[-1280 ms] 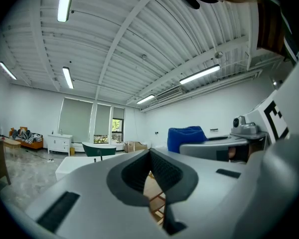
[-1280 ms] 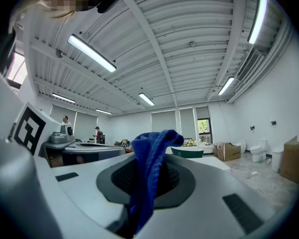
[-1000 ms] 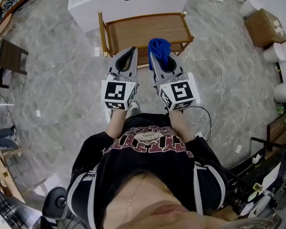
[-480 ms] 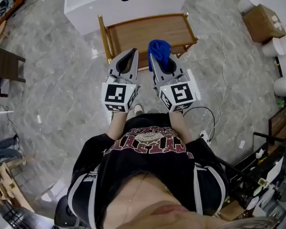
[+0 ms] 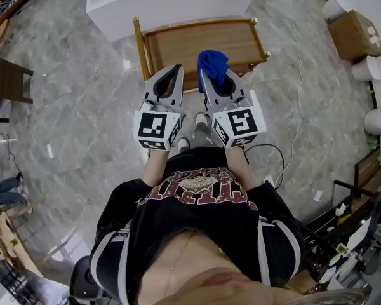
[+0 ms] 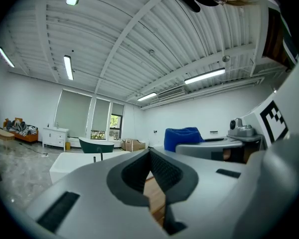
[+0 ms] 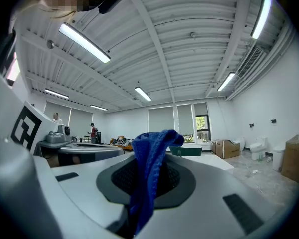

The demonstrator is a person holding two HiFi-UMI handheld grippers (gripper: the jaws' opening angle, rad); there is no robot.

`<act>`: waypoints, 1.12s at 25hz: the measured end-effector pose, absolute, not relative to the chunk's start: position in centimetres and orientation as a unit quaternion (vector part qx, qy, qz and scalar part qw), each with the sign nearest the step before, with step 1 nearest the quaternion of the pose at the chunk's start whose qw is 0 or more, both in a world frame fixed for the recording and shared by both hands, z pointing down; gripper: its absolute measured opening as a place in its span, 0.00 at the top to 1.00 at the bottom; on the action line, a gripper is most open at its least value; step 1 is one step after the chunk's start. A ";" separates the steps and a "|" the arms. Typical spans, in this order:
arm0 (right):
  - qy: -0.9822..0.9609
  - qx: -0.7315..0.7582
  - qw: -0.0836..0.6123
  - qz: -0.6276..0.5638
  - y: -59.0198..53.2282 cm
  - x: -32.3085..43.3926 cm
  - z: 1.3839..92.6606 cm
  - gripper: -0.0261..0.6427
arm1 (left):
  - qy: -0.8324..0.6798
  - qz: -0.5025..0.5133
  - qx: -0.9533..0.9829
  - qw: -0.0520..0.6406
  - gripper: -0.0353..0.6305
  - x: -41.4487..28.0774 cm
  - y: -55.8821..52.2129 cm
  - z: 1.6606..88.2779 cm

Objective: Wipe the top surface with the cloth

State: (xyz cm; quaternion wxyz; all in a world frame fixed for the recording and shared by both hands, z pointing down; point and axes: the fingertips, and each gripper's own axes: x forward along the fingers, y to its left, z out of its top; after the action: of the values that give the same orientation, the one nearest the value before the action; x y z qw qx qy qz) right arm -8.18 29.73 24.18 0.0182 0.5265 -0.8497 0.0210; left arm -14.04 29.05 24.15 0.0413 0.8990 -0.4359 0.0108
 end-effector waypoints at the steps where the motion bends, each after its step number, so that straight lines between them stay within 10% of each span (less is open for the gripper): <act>1: -0.853 0.521 0.017 0.022 29.0 -8.3 24.2 0.87 | -0.440 0.011 0.897 0.041 0.88 -14.1 28.3 24.1; 28: -0.909 0.415 0.022 0.034 10.4 -3.5 25.1 0.87 | -0.539 0.039 0.841 0.032 0.88 -9.3 11.7 25.1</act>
State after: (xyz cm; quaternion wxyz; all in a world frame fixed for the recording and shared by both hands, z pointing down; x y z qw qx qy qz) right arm -3.50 10.39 25.13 0.0218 0.4154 -0.9087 0.0341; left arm -9.26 11.74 25.06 0.0322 0.8408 -0.5390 0.0395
